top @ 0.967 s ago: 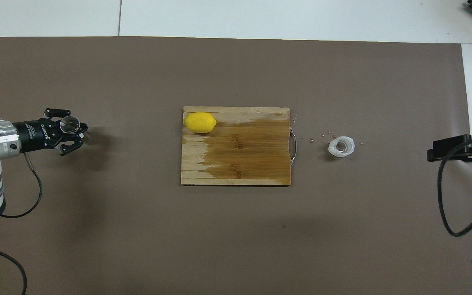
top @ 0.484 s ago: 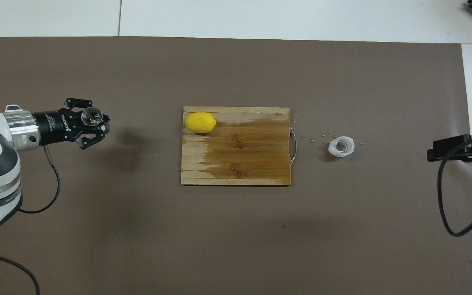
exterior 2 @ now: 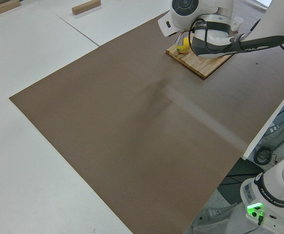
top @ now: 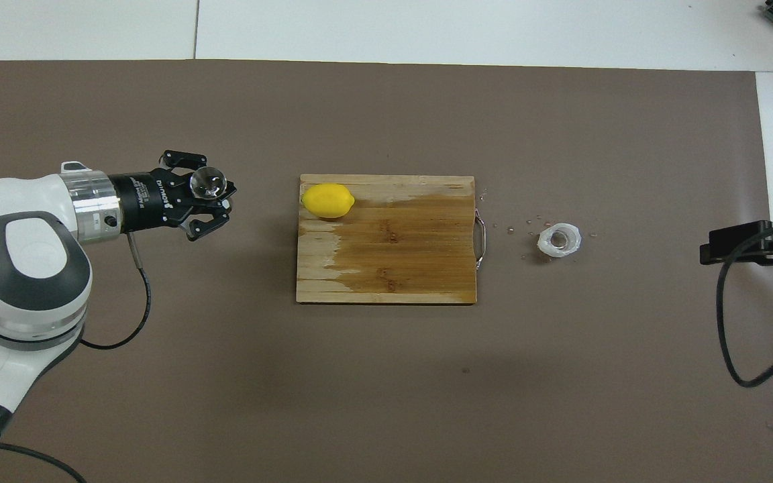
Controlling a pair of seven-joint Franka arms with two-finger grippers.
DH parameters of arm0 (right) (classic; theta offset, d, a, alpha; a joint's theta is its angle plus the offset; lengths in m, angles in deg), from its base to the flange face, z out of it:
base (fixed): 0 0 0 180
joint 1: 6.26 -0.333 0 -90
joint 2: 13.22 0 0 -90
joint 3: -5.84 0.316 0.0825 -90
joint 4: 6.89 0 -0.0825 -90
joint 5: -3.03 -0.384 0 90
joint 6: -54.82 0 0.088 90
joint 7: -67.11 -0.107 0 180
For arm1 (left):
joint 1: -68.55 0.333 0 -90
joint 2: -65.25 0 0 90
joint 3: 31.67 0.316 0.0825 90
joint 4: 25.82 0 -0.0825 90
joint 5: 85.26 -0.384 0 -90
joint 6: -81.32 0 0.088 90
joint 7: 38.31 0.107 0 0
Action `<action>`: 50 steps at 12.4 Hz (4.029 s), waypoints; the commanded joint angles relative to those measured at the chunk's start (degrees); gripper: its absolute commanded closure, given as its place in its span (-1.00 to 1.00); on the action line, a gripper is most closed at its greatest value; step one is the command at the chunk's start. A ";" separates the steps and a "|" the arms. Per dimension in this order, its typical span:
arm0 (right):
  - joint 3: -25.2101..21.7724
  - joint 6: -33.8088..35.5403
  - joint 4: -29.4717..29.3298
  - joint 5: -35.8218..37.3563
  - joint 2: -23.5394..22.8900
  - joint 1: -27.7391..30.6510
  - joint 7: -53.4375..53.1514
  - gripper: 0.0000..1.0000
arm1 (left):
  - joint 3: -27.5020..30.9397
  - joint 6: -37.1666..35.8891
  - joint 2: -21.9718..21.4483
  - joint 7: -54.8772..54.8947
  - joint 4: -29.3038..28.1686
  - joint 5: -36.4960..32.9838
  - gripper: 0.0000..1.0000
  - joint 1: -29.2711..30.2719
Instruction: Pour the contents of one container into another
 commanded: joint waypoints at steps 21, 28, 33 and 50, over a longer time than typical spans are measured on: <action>0.50 0.53 0.05 0.52 0.53 0.77 -0.37 -1.00 | -0.17 12.73 13.76 42.24 3.10 59.40 1.00 -22.34; 0.50 0.53 0.05 0.52 0.53 0.68 -0.37 -1.00 | -0.17 12.20 15.87 44.97 3.81 66.08 1.00 -22.69; 0.50 1.67 0.05 0.52 0.53 0.68 -0.37 -1.00 | -0.17 12.29 15.96 45.06 3.63 66.09 0.77 -22.78; 0.41 -8.40 5.84 0.43 0.88 6.30 75.57 -1.00 | 0.09 15.10 9.28 44.71 2.14 55.39 -1.00 -22.43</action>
